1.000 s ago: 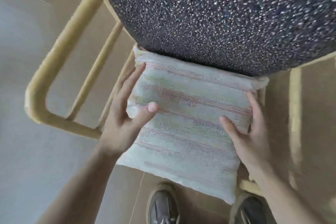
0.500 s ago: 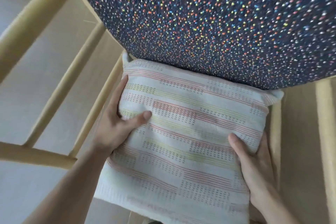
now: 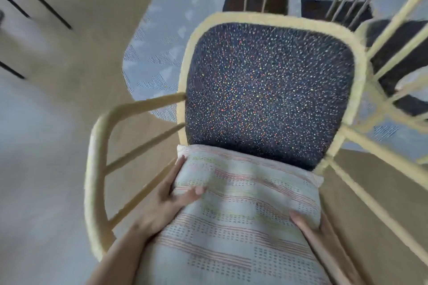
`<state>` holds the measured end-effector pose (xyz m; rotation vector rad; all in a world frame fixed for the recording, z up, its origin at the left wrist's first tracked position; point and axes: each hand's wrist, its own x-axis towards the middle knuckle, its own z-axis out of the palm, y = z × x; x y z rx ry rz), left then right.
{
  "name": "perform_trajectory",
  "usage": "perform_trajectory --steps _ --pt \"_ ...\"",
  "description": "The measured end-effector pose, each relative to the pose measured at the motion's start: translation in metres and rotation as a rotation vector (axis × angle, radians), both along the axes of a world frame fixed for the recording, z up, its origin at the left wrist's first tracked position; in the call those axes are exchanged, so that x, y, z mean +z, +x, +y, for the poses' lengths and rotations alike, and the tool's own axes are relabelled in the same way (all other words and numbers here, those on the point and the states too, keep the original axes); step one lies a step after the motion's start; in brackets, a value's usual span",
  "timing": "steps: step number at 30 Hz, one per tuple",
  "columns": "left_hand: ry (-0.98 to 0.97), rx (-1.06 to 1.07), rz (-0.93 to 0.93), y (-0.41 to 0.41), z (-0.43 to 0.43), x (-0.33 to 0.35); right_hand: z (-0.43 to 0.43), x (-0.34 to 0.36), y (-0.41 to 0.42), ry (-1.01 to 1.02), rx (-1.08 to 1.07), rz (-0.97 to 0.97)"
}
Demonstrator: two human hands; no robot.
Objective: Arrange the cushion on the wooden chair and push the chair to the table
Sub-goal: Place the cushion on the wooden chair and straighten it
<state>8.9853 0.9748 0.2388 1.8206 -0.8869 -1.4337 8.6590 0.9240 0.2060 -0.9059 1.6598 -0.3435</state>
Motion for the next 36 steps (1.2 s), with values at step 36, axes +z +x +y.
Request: perform_trajectory --steps 36 --pt "-0.105 -0.099 -0.208 0.015 -0.447 0.210 -0.444 0.217 0.028 -0.295 0.255 -0.004"
